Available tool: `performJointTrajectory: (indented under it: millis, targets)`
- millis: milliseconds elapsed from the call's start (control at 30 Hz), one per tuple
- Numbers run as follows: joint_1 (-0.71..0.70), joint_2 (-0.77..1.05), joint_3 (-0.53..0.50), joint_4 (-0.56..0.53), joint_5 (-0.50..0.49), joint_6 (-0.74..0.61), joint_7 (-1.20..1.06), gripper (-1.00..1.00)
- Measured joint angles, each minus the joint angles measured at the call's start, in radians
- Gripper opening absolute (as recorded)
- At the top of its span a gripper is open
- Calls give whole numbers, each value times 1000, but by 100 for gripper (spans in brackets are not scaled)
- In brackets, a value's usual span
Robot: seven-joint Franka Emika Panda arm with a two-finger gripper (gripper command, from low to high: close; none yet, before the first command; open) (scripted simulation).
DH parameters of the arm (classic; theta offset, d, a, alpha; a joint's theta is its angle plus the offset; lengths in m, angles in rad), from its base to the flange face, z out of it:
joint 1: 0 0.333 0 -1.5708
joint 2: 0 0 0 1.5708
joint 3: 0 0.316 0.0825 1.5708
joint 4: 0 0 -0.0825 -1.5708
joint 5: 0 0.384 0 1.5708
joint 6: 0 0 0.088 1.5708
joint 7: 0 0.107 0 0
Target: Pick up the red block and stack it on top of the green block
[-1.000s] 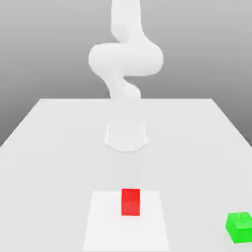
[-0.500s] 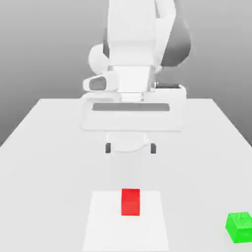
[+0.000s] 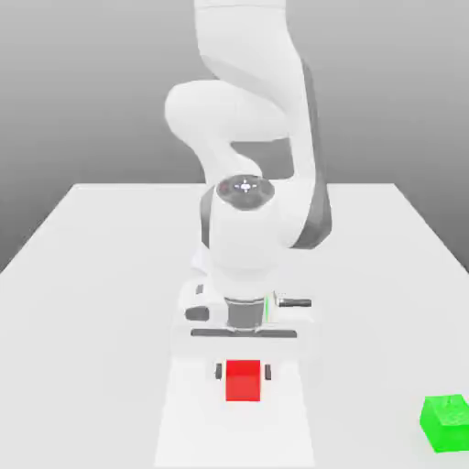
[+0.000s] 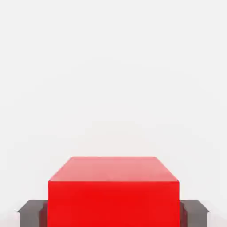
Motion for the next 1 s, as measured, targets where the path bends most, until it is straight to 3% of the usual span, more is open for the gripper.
performJointTrajectory:
  millis: [100, 333, 767, 933, 967, 1000]
  targets:
    - [-2, -1, 2, 0, -1, 0, 1, -100]
    - [-11, -216, 23, -22, 20, -193, -25, -100]
    - [215, -15, 267, 421, -83, -448, -407, -100]
    - [275, 143, 248, 482, -174, -358, -395, -100]
    - [281, 161, 241, 484, -184, -343, -389, 100]
    - [281, 161, 241, 484, -184, -343, -389, 100]
